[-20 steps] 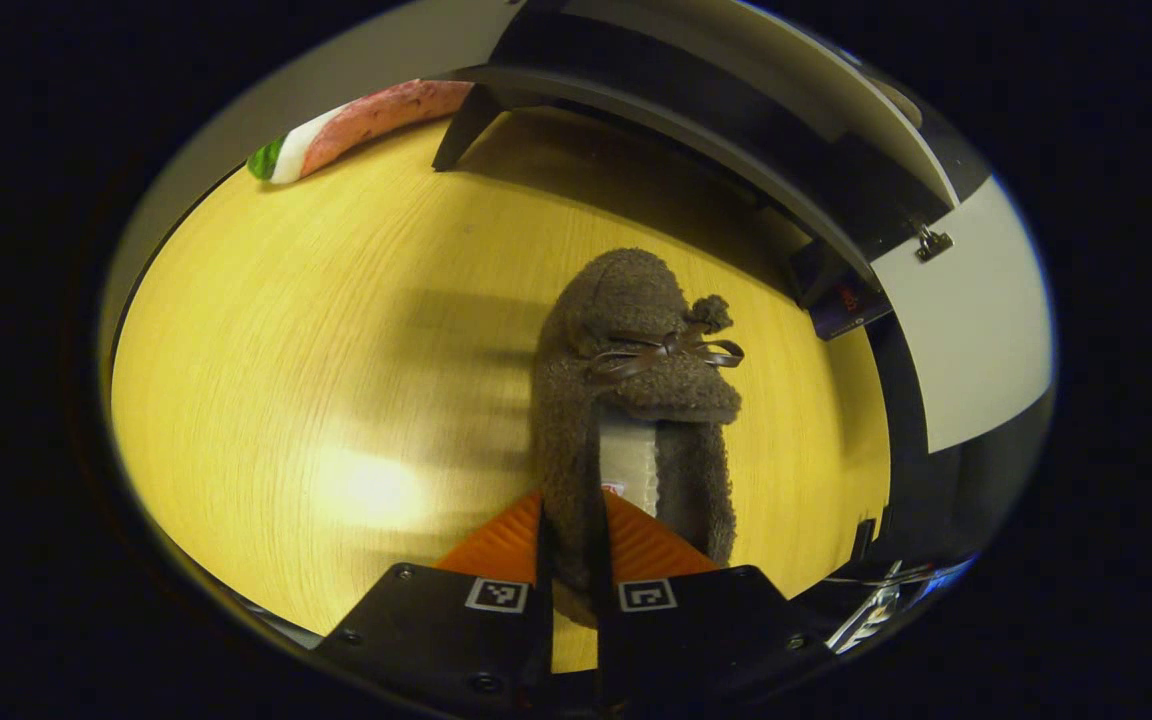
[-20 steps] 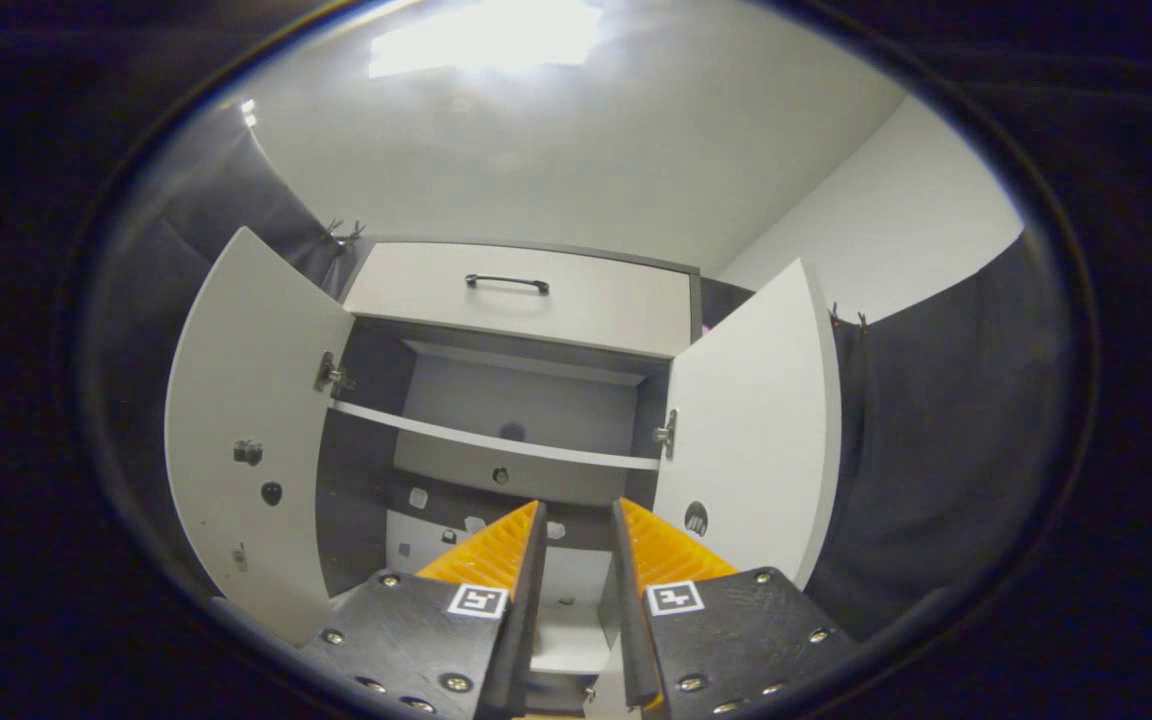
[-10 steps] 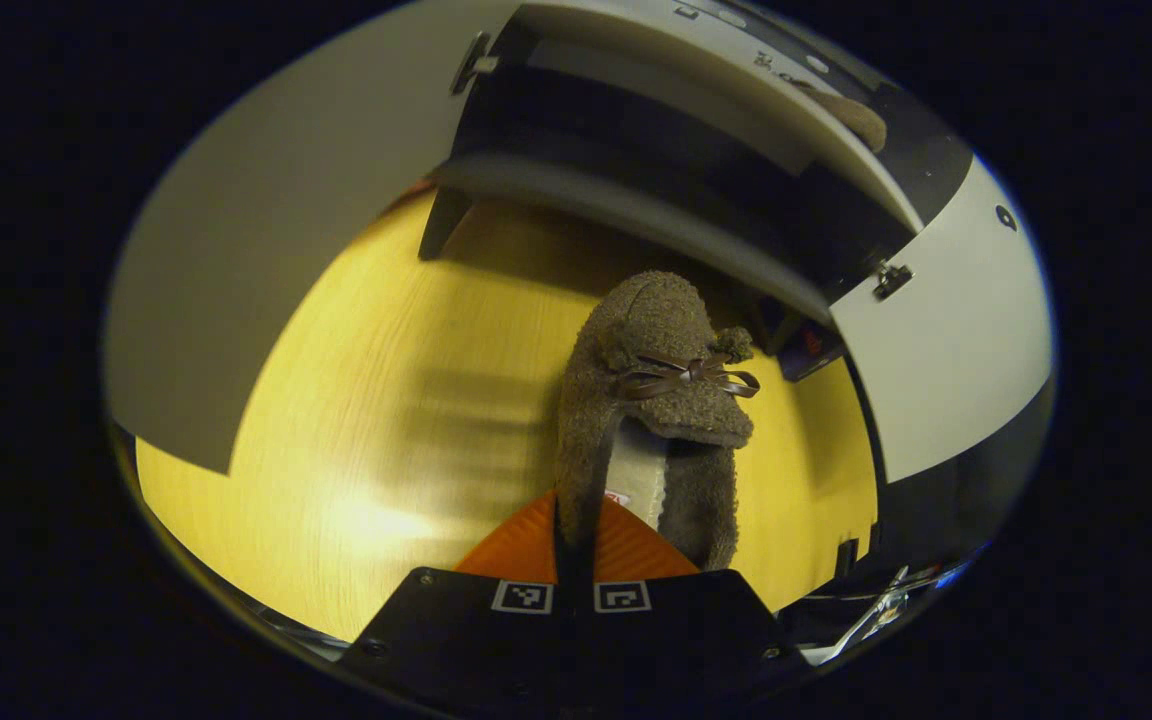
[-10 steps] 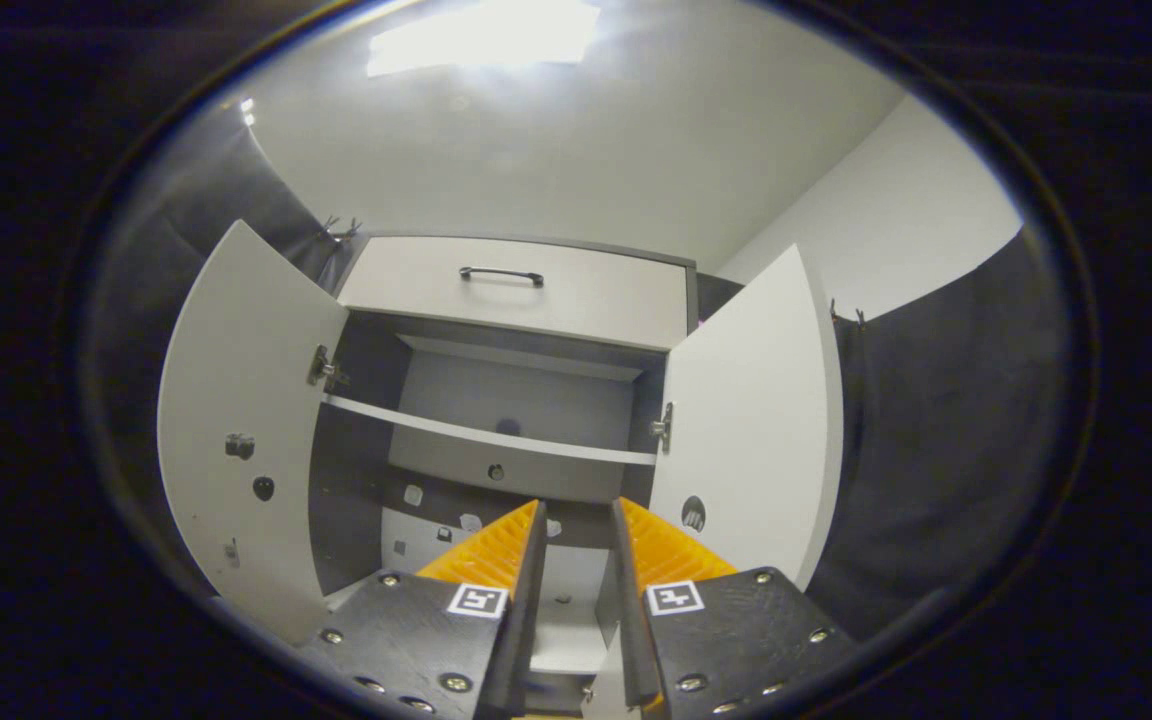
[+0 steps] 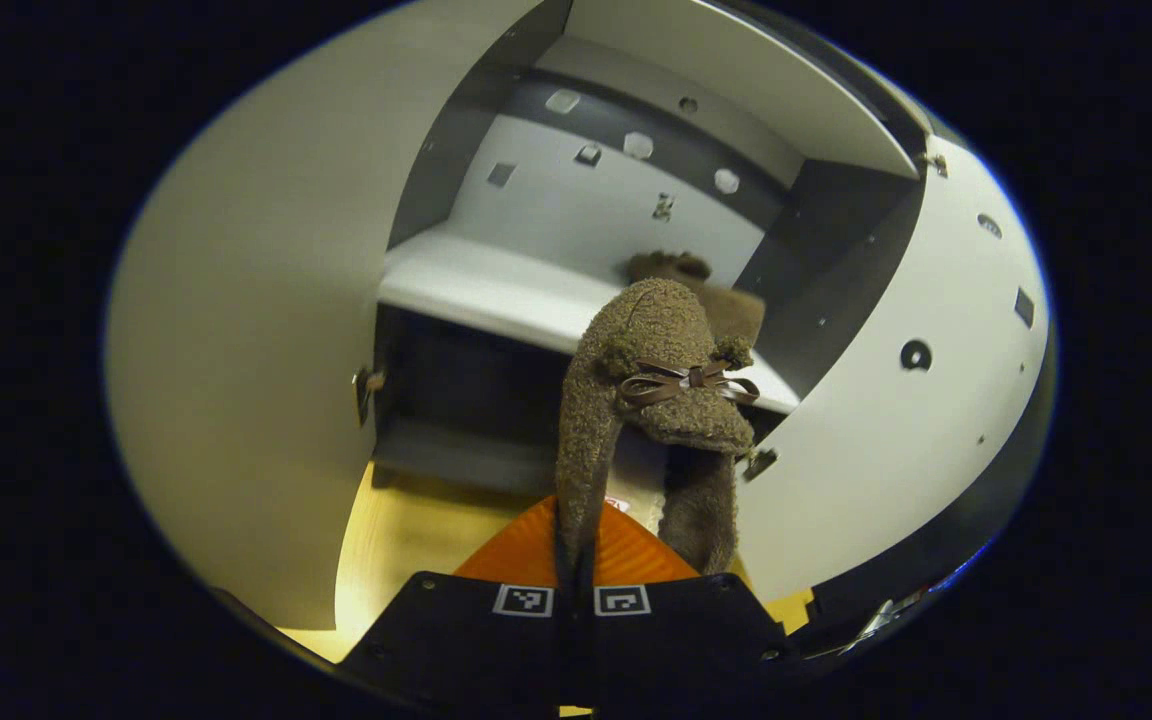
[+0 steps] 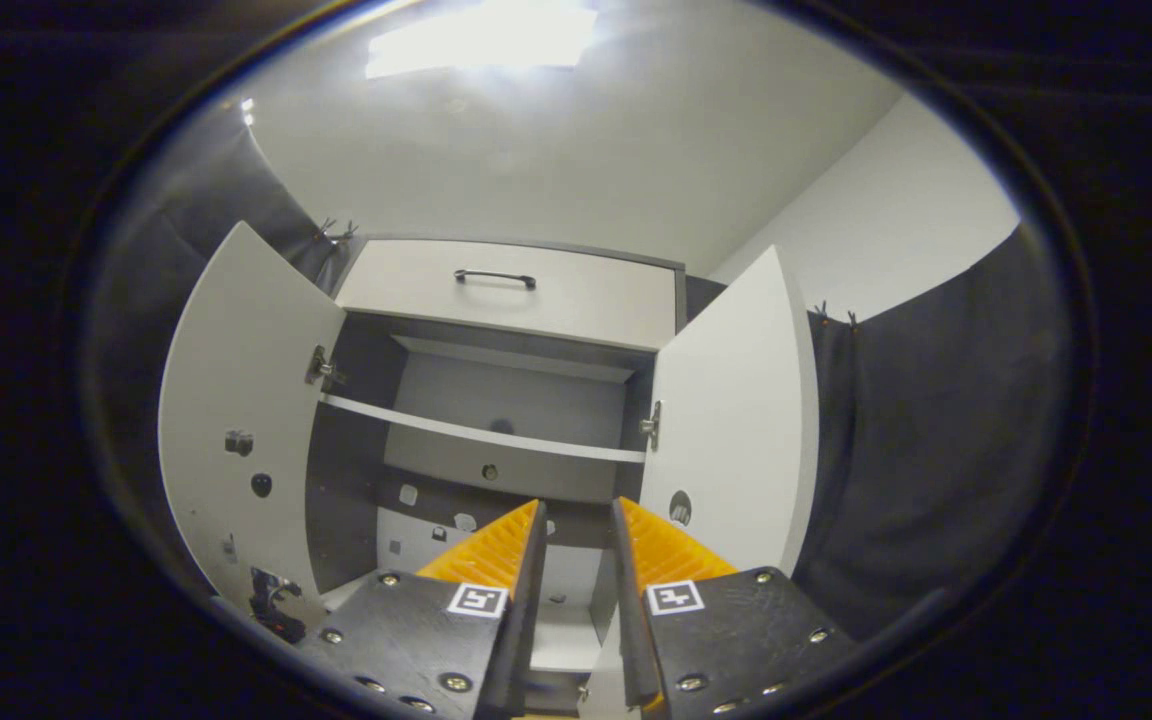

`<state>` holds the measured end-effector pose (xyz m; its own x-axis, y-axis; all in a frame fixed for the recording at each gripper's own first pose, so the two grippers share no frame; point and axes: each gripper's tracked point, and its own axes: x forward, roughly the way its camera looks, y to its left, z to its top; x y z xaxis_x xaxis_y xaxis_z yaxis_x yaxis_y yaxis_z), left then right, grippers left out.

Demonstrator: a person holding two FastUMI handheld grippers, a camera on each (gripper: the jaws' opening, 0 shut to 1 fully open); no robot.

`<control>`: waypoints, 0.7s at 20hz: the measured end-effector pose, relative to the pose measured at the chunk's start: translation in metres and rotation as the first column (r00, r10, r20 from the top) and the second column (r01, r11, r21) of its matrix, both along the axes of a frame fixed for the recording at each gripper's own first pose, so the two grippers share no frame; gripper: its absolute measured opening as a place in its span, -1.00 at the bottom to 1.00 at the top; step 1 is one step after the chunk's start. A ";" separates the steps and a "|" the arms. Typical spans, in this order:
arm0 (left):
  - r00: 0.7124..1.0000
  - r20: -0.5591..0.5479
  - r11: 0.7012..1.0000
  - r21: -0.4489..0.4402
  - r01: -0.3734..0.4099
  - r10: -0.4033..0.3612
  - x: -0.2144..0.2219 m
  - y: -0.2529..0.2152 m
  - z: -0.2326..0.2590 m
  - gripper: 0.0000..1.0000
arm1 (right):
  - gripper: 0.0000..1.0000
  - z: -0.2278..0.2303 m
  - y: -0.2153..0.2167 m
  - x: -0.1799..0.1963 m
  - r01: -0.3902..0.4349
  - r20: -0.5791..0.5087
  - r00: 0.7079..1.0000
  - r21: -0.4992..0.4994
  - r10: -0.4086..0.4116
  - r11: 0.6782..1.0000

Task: Grab one shoe with the right hand and put it into the shoe cabinet, grab the other shoe with the left hand and put it into the shoe cabinet; then close the right door with the right hand and the left door with the left hand.

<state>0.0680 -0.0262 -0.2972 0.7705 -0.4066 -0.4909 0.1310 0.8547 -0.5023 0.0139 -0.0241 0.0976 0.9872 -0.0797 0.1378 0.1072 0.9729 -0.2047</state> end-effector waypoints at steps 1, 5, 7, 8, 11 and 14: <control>1.000 0.025 1.000 -0.005 -0.002 0.002 0.011 0.000 0.014 -0.99 | -0.28 0.001 0.001 -0.004 -0.002 0.006 1.000 0.004 0.002 1.000; 0.993 0.118 1.000 0.003 -0.023 0.023 0.063 0.005 0.057 -0.99 | -0.27 0.003 -0.003 -0.016 0.009 0.025 1.000 -0.014 -0.008 1.000; 0.990 0.138 0.999 0.003 -0.043 0.042 0.091 0.005 0.070 -0.99 | -0.28 0.005 -0.007 -0.022 0.022 0.037 0.999 -0.029 -0.021 0.999; 0.989 0.140 0.999 0.004 -0.052 0.051 0.104 0.005 0.073 -0.99 | -0.27 0.007 -0.009 -0.025 0.030 0.043 0.999 -0.036 -0.028 0.999; 0.988 0.133 0.997 0.028 -0.078 0.074 0.141 0.008 0.071 -0.99 | -0.28 0.008 -0.023 -0.031 0.061 0.048 0.997 -0.045 -0.058 0.997; 0.991 0.090 0.993 0.049 -0.105 0.101 0.170 0.012 0.055 -0.99 | -0.27 0.008 -0.041 -0.035 0.089 0.055 0.995 -0.037 -0.087 0.995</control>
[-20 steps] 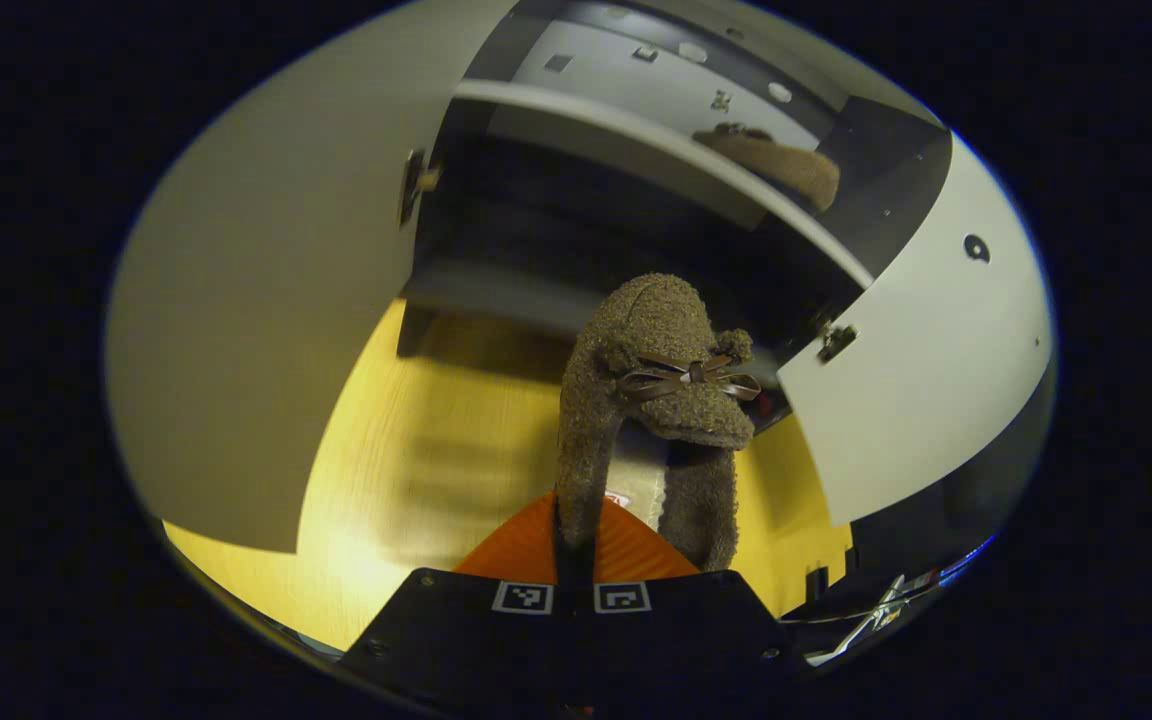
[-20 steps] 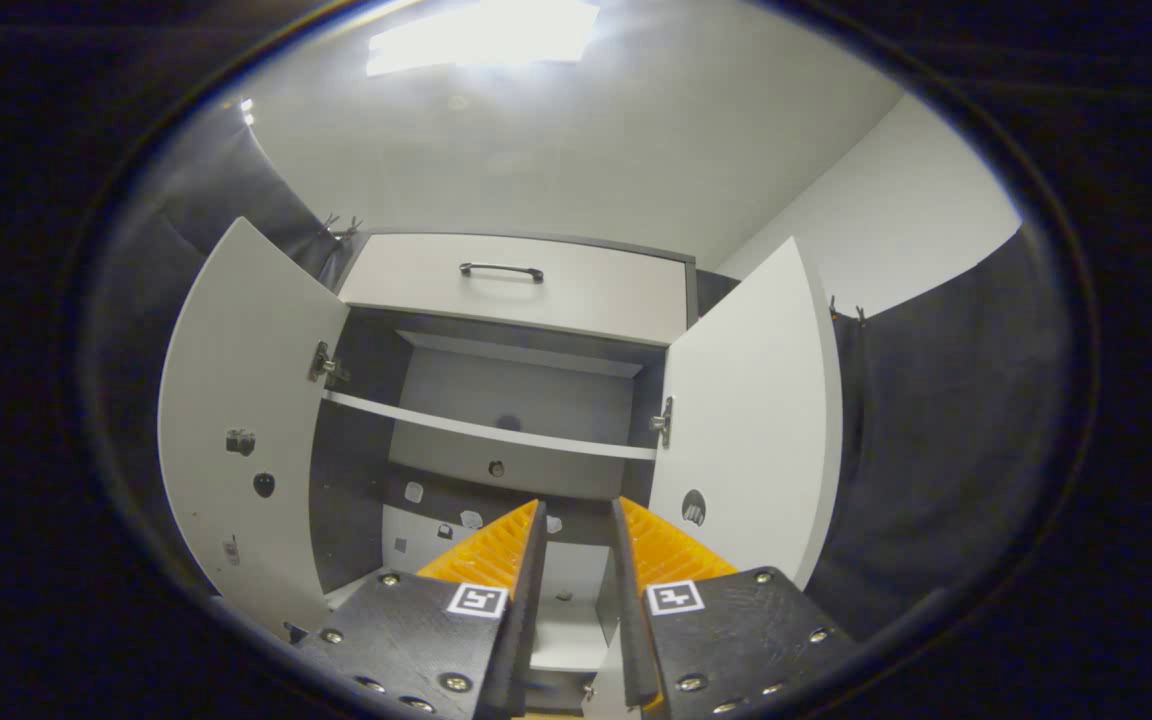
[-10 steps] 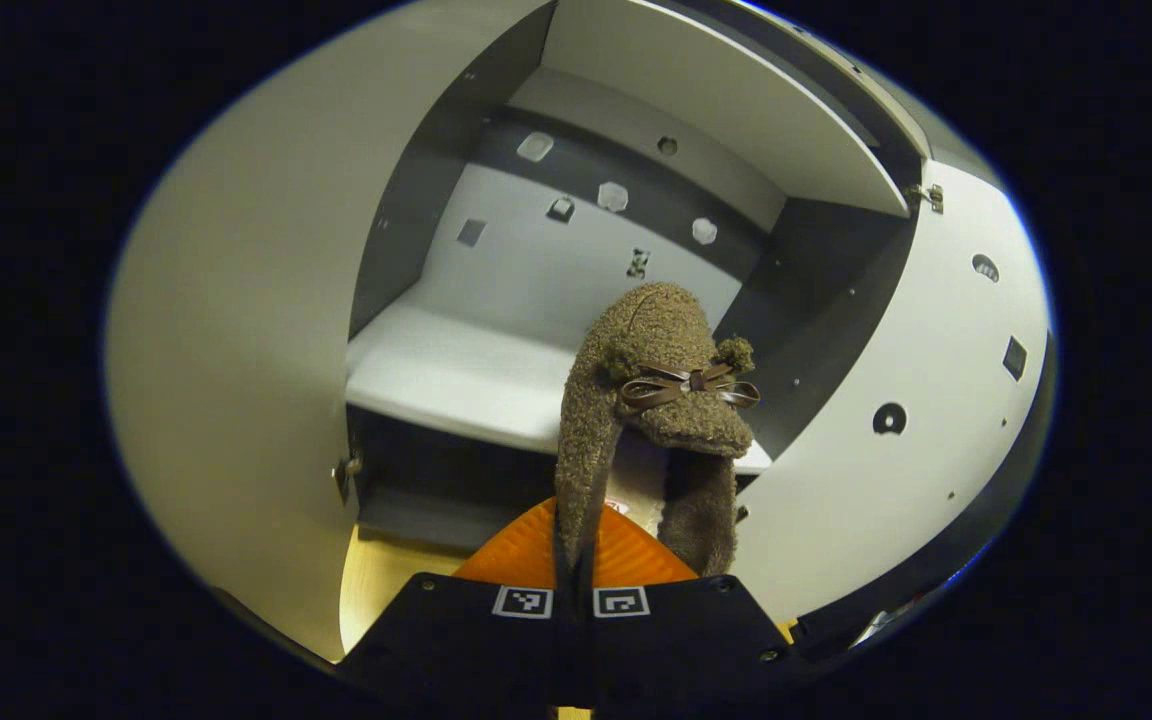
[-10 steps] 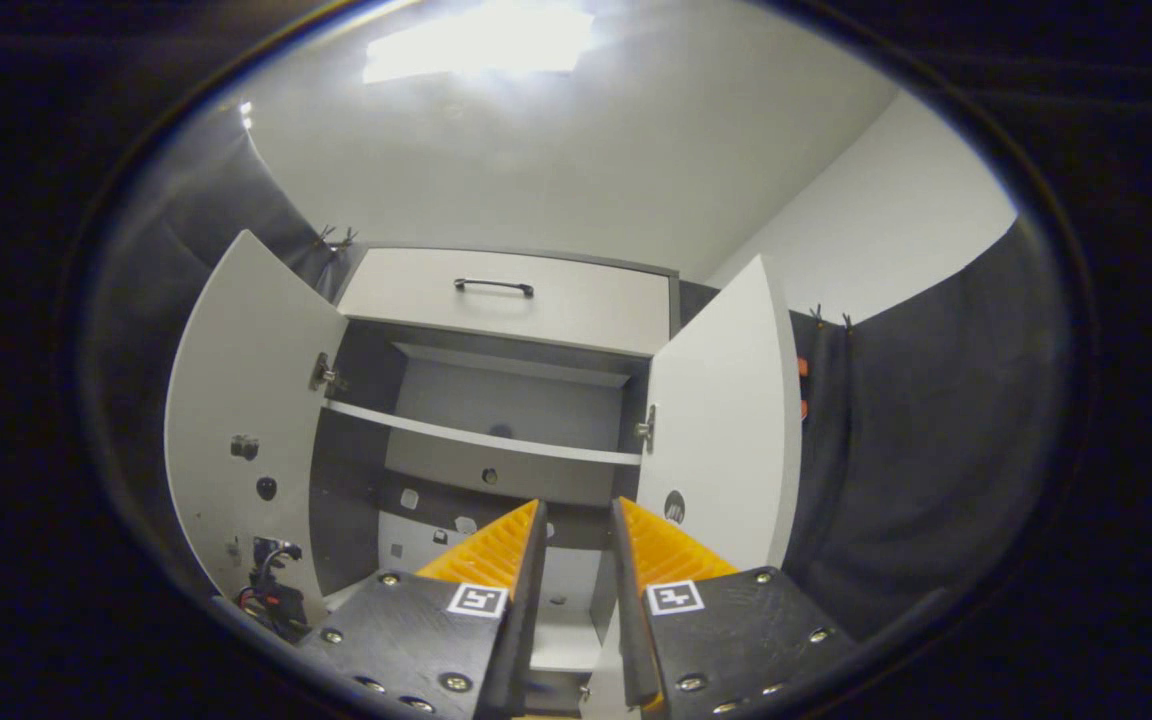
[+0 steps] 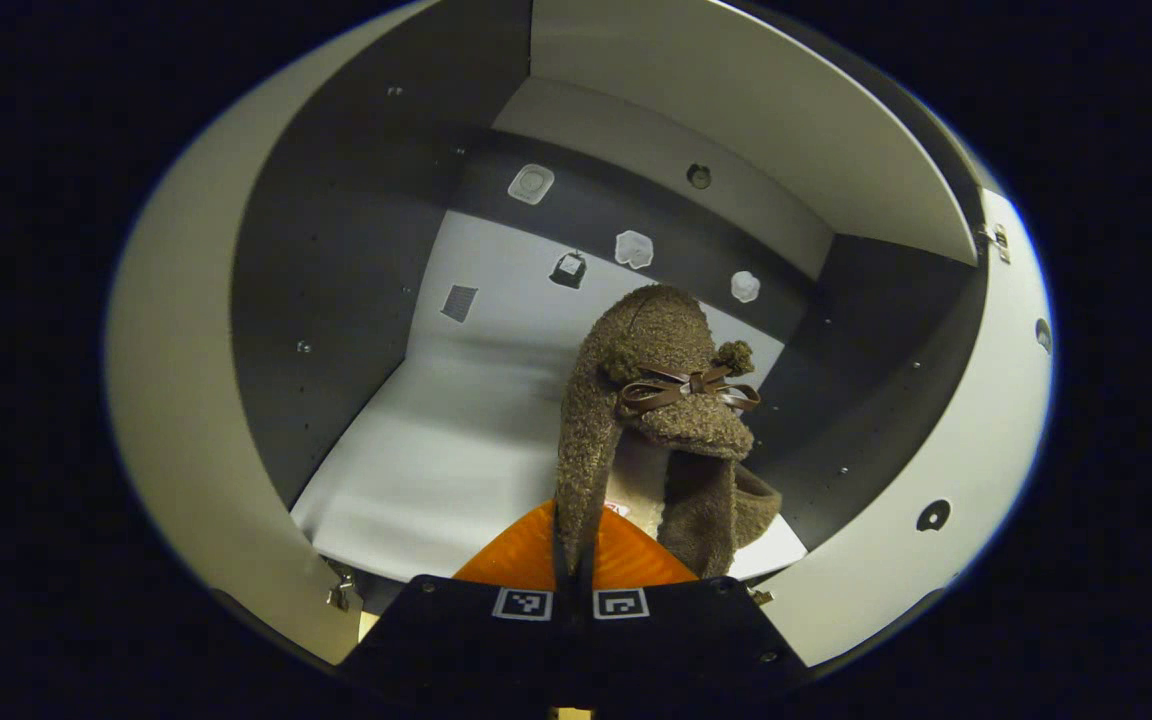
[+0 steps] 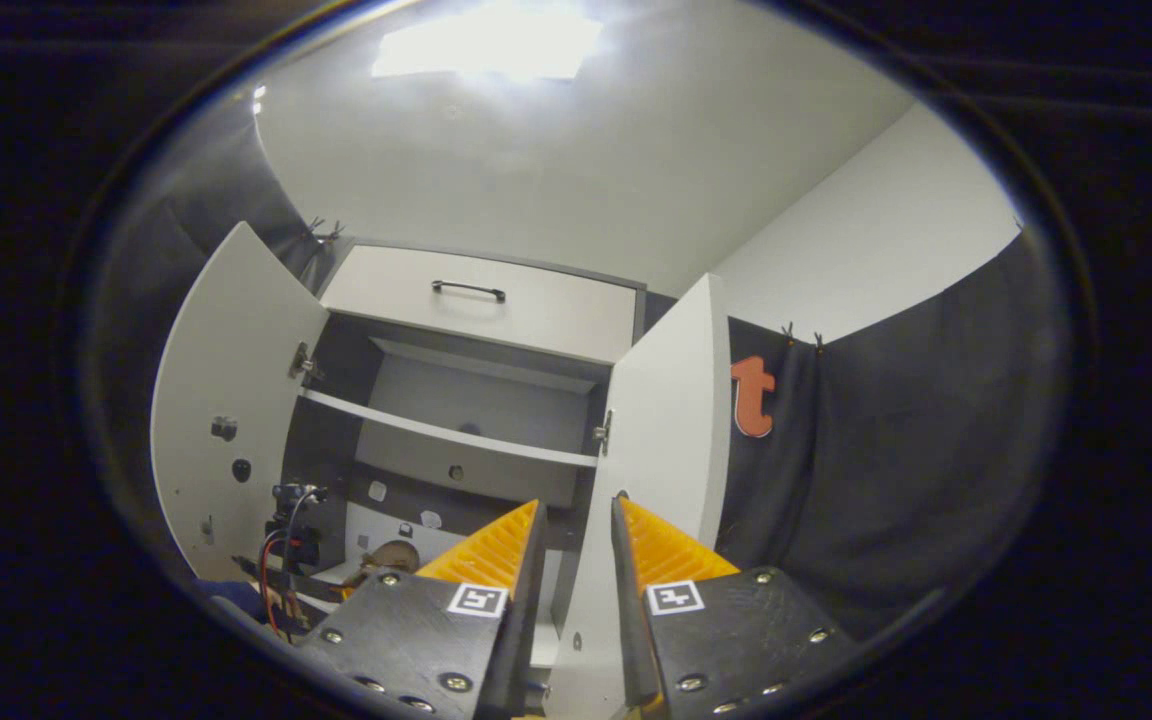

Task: Grab one shoe with the right hand and put it into the shoe cabinet, grab the other shoe with the left hand and put it into the shoe cabinet; then close the right door with the right hand and the left door with the left hand.

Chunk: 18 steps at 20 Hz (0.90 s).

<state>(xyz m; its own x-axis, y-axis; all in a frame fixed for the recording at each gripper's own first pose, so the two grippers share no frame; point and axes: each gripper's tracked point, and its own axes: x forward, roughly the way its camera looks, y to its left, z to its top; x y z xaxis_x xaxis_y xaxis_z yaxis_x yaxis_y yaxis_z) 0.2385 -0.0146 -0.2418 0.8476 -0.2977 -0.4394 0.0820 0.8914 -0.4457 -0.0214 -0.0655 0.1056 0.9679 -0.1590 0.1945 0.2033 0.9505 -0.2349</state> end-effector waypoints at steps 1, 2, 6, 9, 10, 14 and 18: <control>1.000 -0.020 1.000 0.022 -0.009 0.010 0.007 0.003 -0.009 -0.99 | -0.28 -0.001 -0.007 0.000 0.014 -0.003 1.000 0.002 -0.014 1.000; 0.999 -0.037 0.999 0.041 -0.019 0.021 0.014 0.005 -0.016 -0.99 | -0.28 -0.003 -0.014 -0.002 0.028 -0.008 1.000 0.004 -0.028 1.000; 0.997 -0.052 0.998 0.031 -0.047 0.049 0.033 0.007 -0.025 -0.99 | -0.28 -0.001 -0.038 -0.004 0.069 -0.001 0.998 0.013 -0.069 0.998; 0.997 -0.053 0.997 0.056 -0.048 0.050 0.041 0.007 -0.028 -0.99 | -0.28 0.002 -0.049 -0.007 0.080 0.005 0.997 0.015 -0.080 0.997; 0.998 -0.050 0.997 0.068 -0.038 0.041 0.044 0.006 -0.029 -0.99 | -0.28 0.002 -0.052 -0.007 0.082 0.007 0.997 0.016 -0.082 0.997; 0.999 -0.047 0.991 0.131 0.002 0.004 0.050 0.002 -0.031 -0.93 | -0.27 -0.003 -0.063 -0.010 0.086 0.003 0.996 0.036 -0.086 0.996; 0.998 -0.061 0.982 0.188 0.013 -0.001 0.052 0.001 -0.036 -0.75 | -0.27 -0.008 -0.077 -0.020 0.103 -0.008 0.995 0.034 -0.103 0.994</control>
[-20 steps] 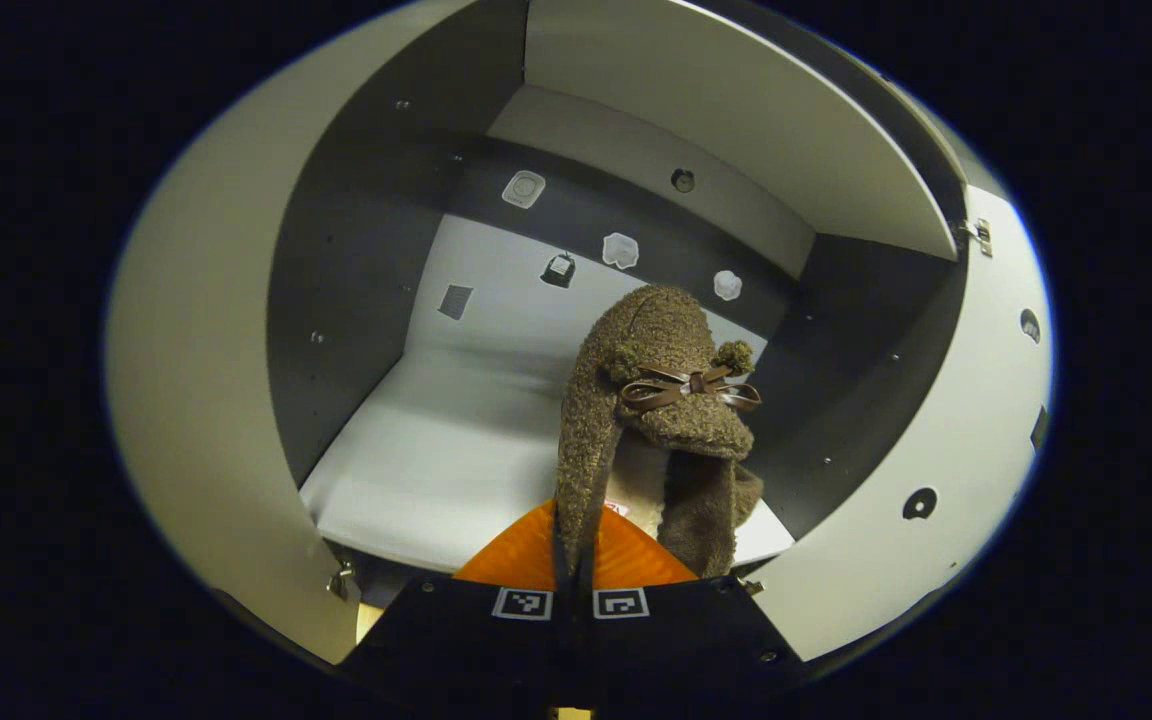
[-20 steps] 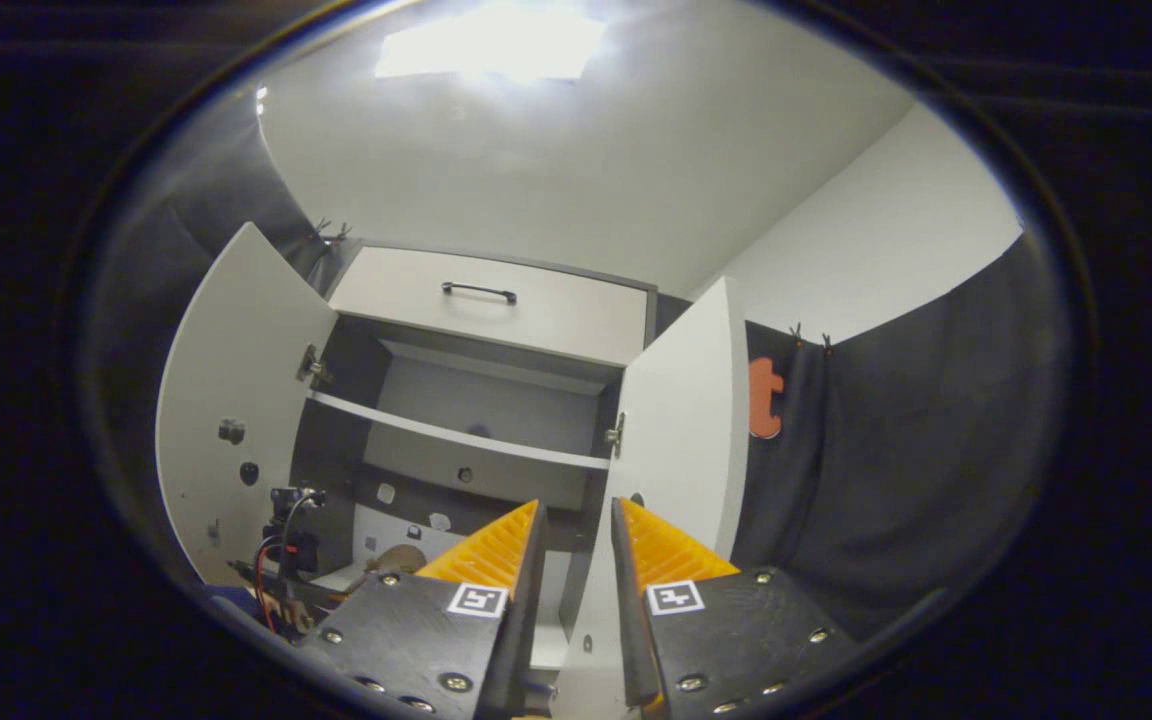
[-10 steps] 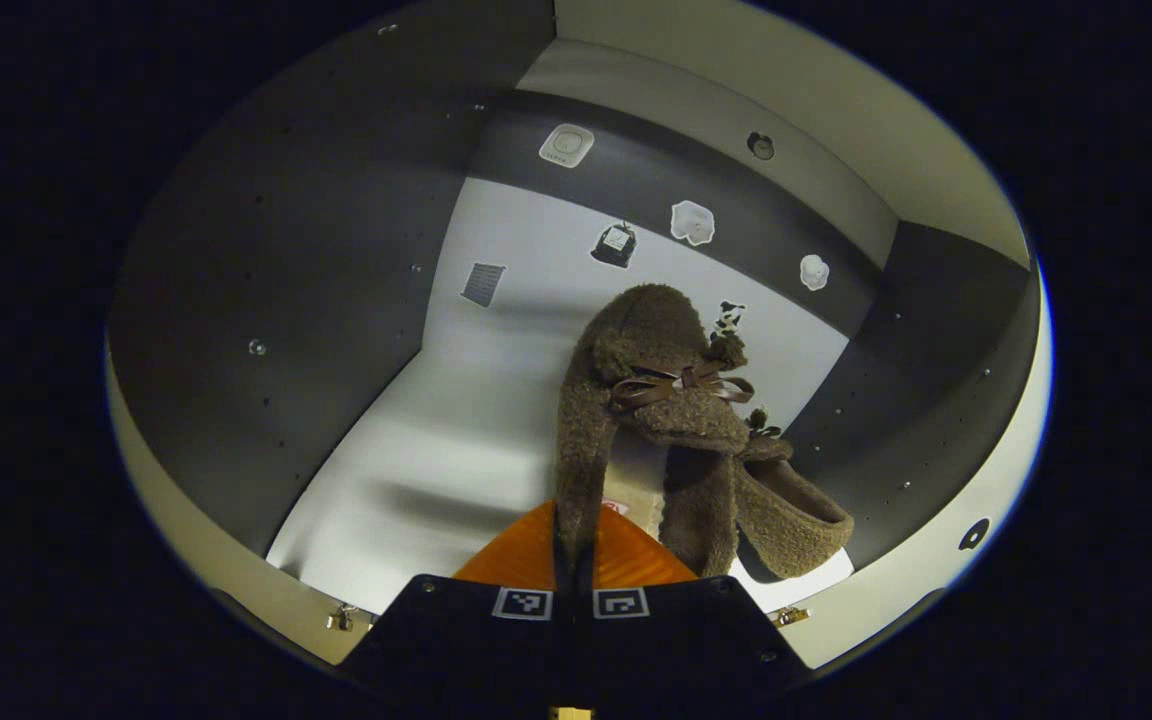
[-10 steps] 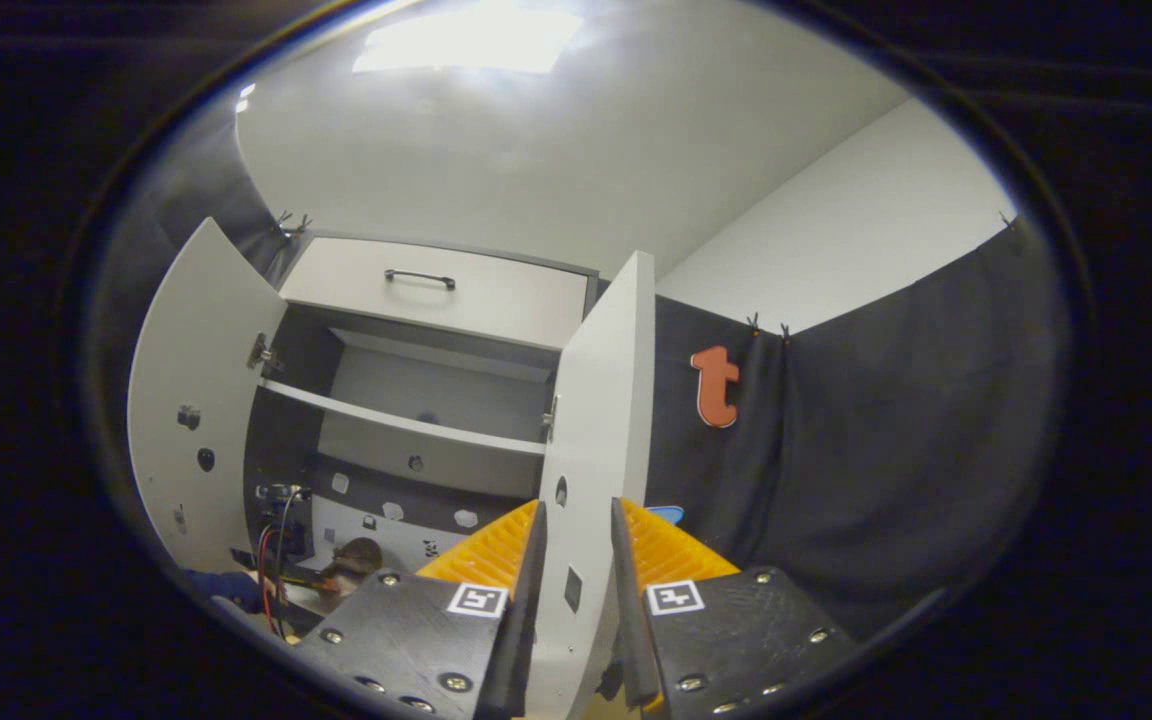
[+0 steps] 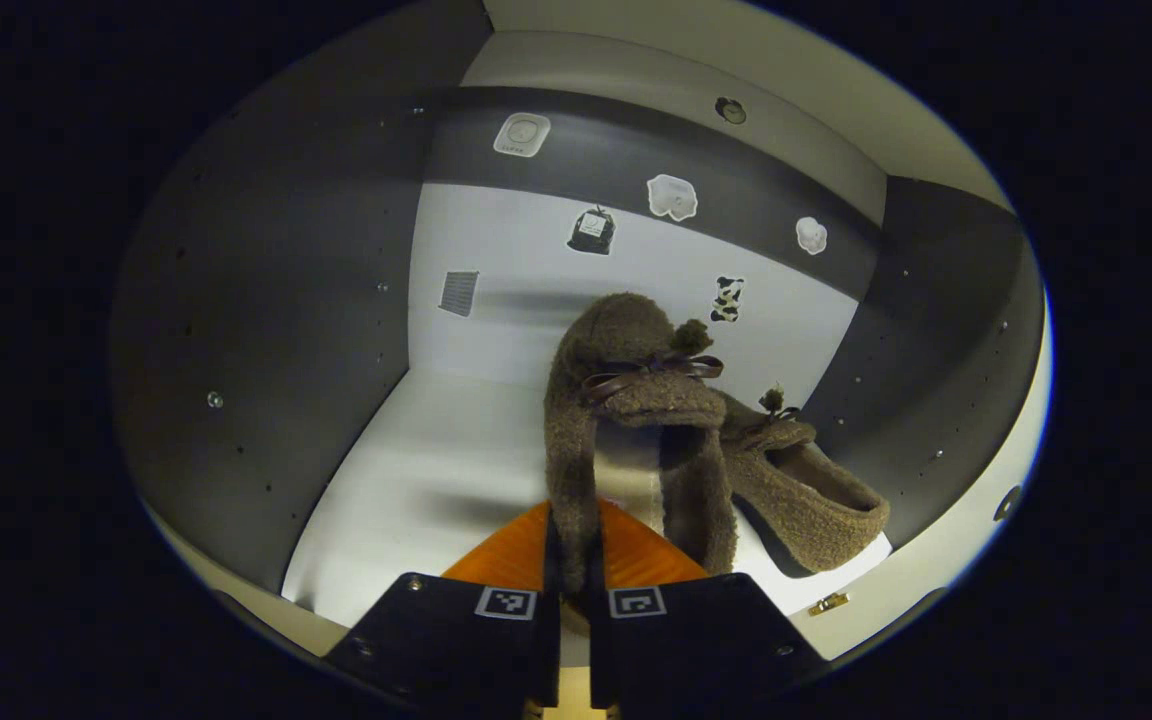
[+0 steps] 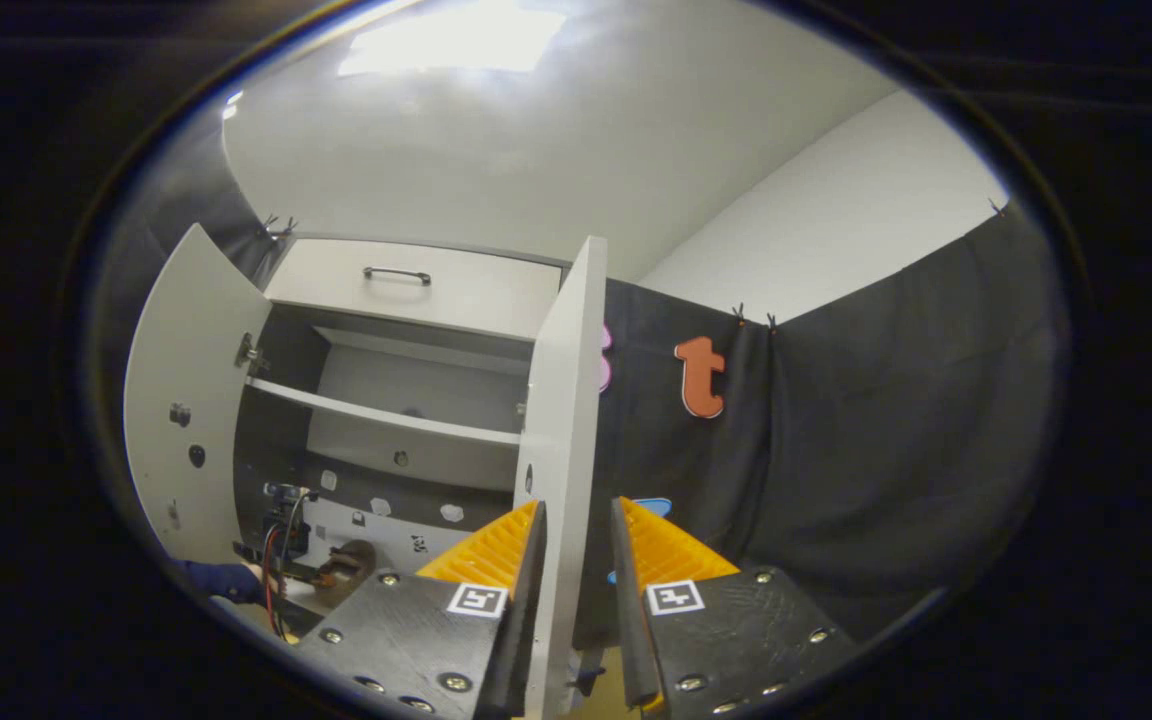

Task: Grab one shoe with the right hand and put it into the shoe cabinet, grab the other shoe with the left hand and put it into the shoe cabinet; then close the right door with the right hand and the left door with the left hand.

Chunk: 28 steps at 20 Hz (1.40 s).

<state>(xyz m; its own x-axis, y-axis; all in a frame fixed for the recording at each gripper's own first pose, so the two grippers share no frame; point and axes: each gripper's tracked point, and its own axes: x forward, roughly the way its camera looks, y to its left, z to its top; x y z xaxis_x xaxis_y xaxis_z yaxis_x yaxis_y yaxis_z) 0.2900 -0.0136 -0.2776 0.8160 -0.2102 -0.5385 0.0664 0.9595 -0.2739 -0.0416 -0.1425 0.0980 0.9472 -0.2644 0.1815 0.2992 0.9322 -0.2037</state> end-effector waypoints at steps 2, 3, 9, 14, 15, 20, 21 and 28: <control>1.000 -0.005 0.999 0.032 0.001 -0.001 0.000 0.000 0.001 -0.64 | -0.28 0.001 -0.010 -0.007 0.018 0.002 1.000 -0.004 -0.018 1.000; 1.000 -0.011 0.999 0.046 0.003 -0.002 0.001 0.000 0.000 -0.59 | -0.28 0.000 -0.014 -0.010 0.027 0.002 1.000 -0.003 -0.027 1.000; 1.000 0.014 0.997 0.080 -0.019 0.018 0.006 0.007 0.016 -0.23 | -0.28 -0.013 -0.045 -0.022 0.069 -0.028 0.997 0.021 -0.068 0.997; 0.999 0.033 0.993 0.117 -0.022 0.018 -0.005 0.011 0.035 0.17 | -0.19 -0.036 -0.063 -0.021 0.065 -0.090 0.994 0.045 -0.061 0.997; 0.998 0.050 0.993 0.113 -0.029 0.024 -0.009 0.013 0.045 0.48 | 0.05 -0.041 -0.067 -0.020 0.066 -0.103 0.993 0.049 -0.061 0.997; 0.987 0.153 0.994 0.089 -0.057 0.043 -0.031 0.016 0.101 0.60 | 0.62 -0.072 -0.079 -0.008 0.032 -0.185 0.982 0.060 -0.020 0.998; 0.982 0.182 0.994 0.093 -0.061 0.044 -0.038 0.017 0.116 0.65 | 0.83 -0.078 -0.081 -0.006 0.027 -0.202 0.979 0.053 -0.016 0.998; 0.940 0.340 0.992 0.112 -0.064 0.022 -0.101 0.013 0.213 0.76 | 0.92 -0.108 -0.073 0.006 -0.068 -0.287 0.953 0.098 0.093 0.993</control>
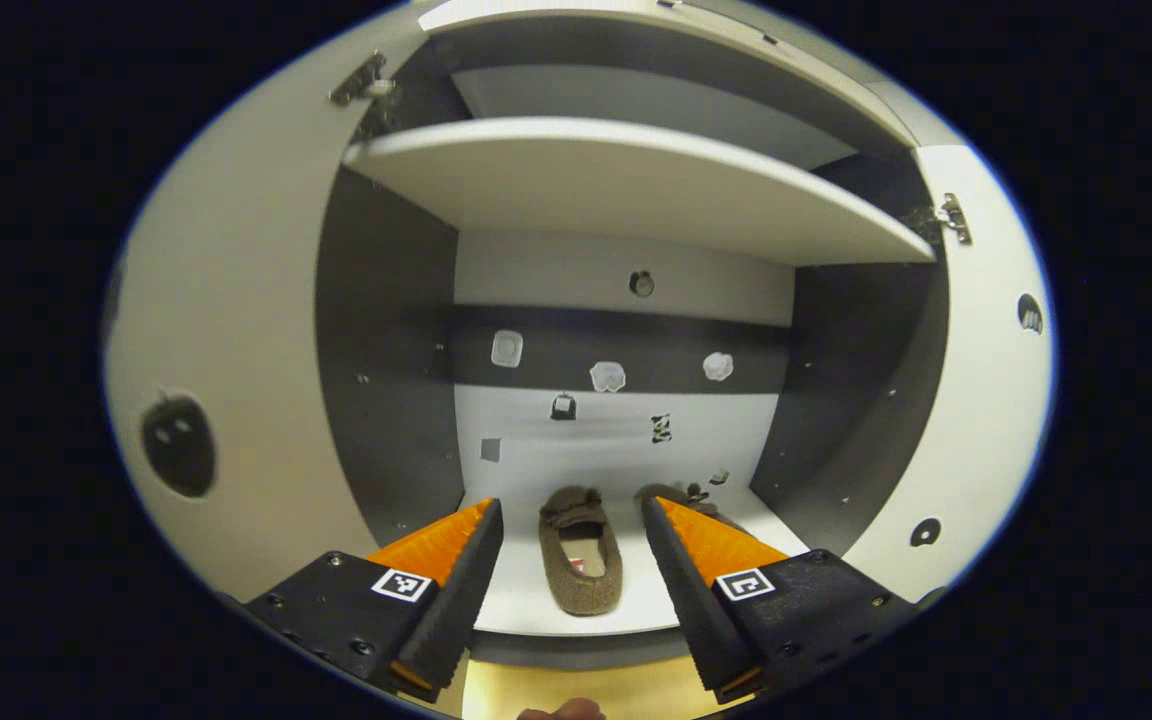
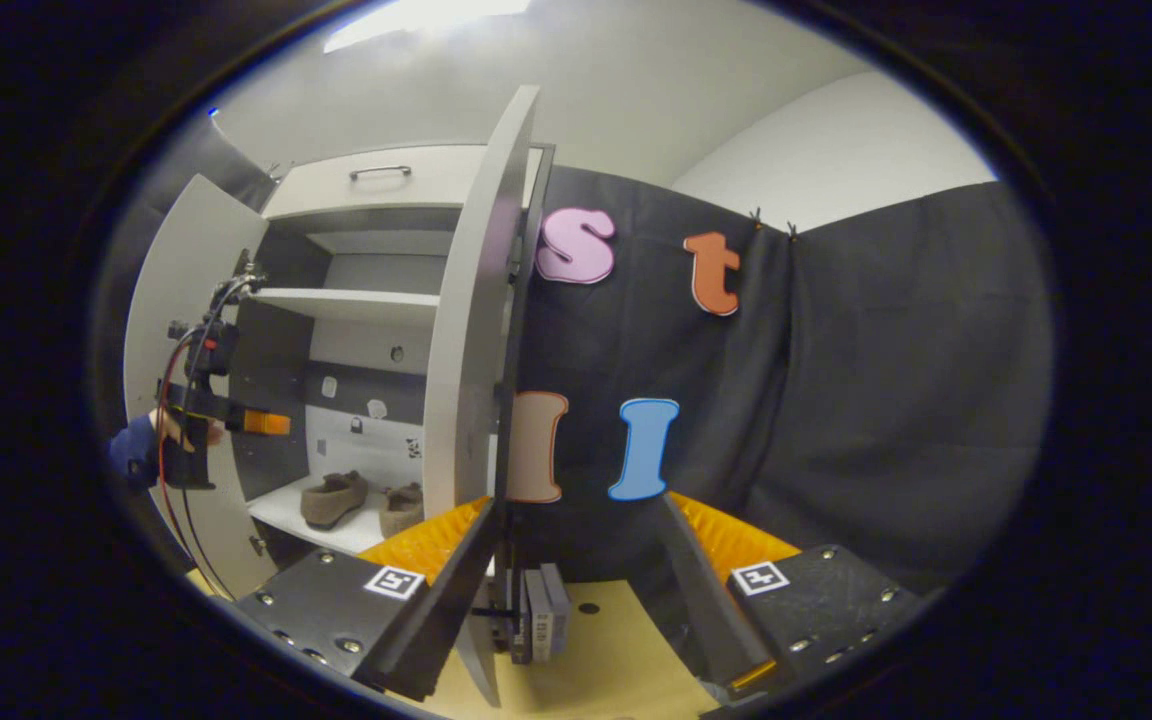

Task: Grab one shoe with the right hand and put it into the shoe cabinet, grab the other shoe with the left hand and put it into the shoe cabinet; then close the right door with the right hand and the left door with the left hand.

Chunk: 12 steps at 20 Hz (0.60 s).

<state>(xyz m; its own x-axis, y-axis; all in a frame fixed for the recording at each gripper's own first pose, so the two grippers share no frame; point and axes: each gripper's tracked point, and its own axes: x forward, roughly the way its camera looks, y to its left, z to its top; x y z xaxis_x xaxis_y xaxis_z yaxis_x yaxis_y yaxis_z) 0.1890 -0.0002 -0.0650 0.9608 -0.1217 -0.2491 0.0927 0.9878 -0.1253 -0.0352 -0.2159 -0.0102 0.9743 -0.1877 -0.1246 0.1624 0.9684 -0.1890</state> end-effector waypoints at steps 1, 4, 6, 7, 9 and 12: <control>1.000 0.025 1.000 0.001 0.003 -0.003 -0.012 0.000 0.014 0.77 | 0.92 -0.001 -0.002 0.001 -0.004 -0.003 1.000 0.012 0.004 1.000; 0.997 0.075 1.000 0.002 0.006 -0.006 -0.050 0.000 0.047 0.72 | 0.89 -0.004 0.004 0.004 -0.047 -0.011 0.999 0.050 0.048 0.998; 0.996 0.087 1.000 0.006 0.014 -0.015 -0.074 0.001 0.064 0.70 | 0.83 -0.006 0.009 0.007 -0.086 -0.017 0.996 0.067 0.087 0.994; 0.995 0.094 1.000 0.007 0.023 -0.023 -0.087 -0.001 0.071 0.77 | 0.83 -0.008 0.015 0.009 -0.107 -0.019 0.994 0.070 0.109 0.992; 0.993 0.112 0.999 0.014 0.037 -0.038 -0.108 -0.001 0.084 0.77 | 0.89 -0.008 0.030 0.013 -0.155 -0.020 0.987 0.075 0.157 0.985; 0.989 0.142 0.999 0.036 0.032 -0.037 -0.129 0.003 0.100 0.77 | 0.84 -0.015 0.063 0.022 -0.230 -0.026 0.972 0.103 0.234 0.968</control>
